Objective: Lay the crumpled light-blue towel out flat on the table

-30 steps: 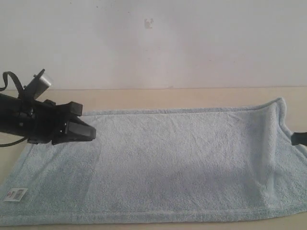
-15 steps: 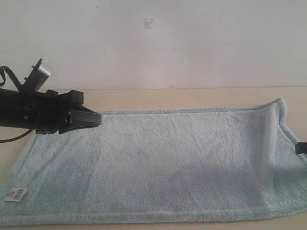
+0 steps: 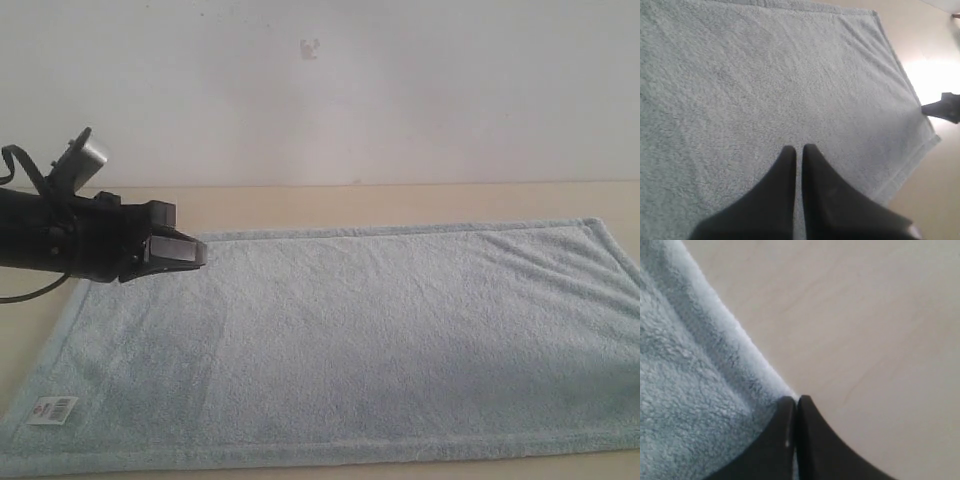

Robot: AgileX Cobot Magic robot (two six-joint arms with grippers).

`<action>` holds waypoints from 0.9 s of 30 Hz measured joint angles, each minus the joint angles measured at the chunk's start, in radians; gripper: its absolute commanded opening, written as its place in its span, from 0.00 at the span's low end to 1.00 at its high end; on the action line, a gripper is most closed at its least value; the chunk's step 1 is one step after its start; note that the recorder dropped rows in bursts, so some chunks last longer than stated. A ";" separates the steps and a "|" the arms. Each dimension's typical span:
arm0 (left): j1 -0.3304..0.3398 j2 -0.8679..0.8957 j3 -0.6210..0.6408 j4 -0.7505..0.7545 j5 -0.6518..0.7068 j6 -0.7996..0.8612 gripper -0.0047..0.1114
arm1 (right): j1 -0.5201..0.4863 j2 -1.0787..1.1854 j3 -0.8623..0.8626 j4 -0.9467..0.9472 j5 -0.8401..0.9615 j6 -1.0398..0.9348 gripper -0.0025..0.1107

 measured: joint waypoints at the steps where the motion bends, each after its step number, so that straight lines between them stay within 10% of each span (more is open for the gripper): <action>1: 0.000 0.000 0.000 0.011 -0.023 0.009 0.07 | 0.002 -0.006 0.000 0.052 -0.006 -0.009 0.03; 15: 0.000 0.023 -0.001 0.050 -0.401 0.117 0.07 | 0.248 -0.067 0.019 0.410 -0.055 -0.399 0.03; 27: 0.000 0.174 -0.028 0.047 -0.282 0.267 0.07 | 0.144 -0.065 0.019 0.209 -0.054 -0.279 0.03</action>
